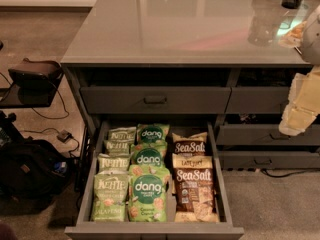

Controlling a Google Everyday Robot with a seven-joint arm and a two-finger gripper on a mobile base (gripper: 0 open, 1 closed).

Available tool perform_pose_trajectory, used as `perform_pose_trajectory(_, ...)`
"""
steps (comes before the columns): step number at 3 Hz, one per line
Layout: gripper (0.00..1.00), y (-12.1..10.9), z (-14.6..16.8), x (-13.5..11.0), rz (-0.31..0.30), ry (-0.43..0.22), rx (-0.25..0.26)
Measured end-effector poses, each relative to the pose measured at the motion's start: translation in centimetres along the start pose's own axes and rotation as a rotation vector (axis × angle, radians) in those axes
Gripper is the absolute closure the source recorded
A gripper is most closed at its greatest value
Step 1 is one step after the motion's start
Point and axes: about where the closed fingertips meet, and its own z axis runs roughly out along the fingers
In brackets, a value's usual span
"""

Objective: Pick green jalapeno chip bag from middle drawer and place on counter

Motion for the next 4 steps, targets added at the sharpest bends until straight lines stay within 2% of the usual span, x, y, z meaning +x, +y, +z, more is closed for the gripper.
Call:
perform_pose_trajectory(1,0.00,0.0,0.0,0.0,0.000,0.000,0.000)
perform_pose_trajectory(2,0.00,0.7,0.9,-1.0,-0.030,-0.034,-0.004)
perform_pose_trajectory(3,0.00,2.4,4.1,-2.9,-0.083,-0.151,-0.026)
perform_pose_trajectory(4,0.00,4.2,7.9,-5.0,-0.088,-0.256,-0.009)
